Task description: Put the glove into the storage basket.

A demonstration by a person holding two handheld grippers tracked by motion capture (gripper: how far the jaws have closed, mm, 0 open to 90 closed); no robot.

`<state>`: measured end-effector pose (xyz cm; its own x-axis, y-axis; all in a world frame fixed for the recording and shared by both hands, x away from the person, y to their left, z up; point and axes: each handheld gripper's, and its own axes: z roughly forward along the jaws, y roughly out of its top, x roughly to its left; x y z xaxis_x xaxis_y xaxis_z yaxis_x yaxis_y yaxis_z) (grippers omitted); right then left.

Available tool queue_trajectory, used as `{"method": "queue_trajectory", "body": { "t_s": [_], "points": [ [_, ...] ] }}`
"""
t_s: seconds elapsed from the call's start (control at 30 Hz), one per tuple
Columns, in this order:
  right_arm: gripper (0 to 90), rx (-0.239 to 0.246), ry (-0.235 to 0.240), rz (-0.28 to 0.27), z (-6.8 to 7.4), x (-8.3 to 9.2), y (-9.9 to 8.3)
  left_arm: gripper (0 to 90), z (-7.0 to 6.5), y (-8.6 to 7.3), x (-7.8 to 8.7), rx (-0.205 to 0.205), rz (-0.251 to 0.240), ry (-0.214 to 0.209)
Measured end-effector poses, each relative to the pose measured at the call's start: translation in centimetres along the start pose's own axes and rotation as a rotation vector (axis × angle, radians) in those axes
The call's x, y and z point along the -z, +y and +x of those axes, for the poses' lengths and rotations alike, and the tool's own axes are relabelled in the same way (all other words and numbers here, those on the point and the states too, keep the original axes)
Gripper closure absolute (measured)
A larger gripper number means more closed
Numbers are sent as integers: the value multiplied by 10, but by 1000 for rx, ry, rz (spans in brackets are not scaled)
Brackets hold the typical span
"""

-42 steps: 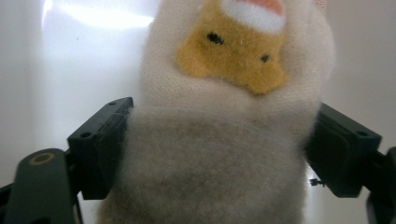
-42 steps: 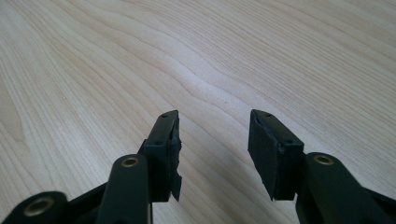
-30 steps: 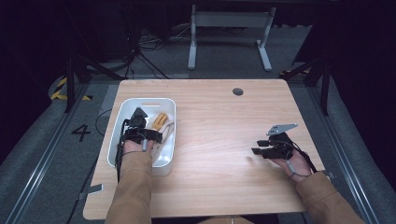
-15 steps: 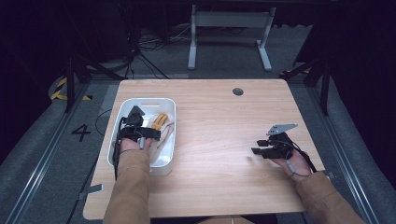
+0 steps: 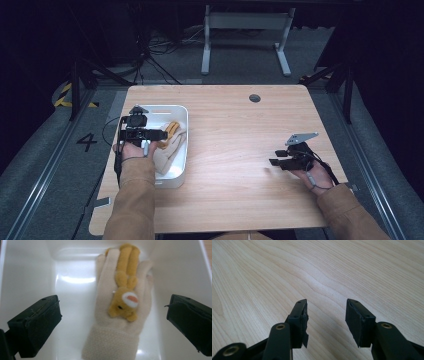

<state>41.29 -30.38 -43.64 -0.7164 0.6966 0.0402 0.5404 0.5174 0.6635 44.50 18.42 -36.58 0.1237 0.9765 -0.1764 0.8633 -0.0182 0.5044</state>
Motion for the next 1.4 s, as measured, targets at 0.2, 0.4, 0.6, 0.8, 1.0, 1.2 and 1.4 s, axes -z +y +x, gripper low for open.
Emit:
{"method": "queue_trajectory", "body": {
  "t_s": [0.2, 0.4, 0.6, 0.8, 1.0, 1.2, 1.4],
  "points": [
    [526, -2, -2, -4, -1, 1, -1, 0, -11, 2, 11, -41, -63, -87],
    [526, -5, -4, -4, -2, 1, -2, 14, -36, 8, 18, -142, -142, -154],
    [525, -7, -15, -17, -3, 5, -5, 18, -69, 15, 14, -230, -193, -266],
    [525, -11, -22, -31, -5, 9, -9, 24, -107, 16, 9, -345, -242, -393],
    [523, -20, -11, -34, -9, 13, -11, 38, -143, 0, 10, -482, -235, -522],
    [542, -28, -1, -32, -11, 16, -11, 42, -160, -12, 2, -588, -216, -585],
    [544, -26, 6, -24, -12, 15, -12, 47, -169, -29, -5, -625, -228, -634]
  ]
}}
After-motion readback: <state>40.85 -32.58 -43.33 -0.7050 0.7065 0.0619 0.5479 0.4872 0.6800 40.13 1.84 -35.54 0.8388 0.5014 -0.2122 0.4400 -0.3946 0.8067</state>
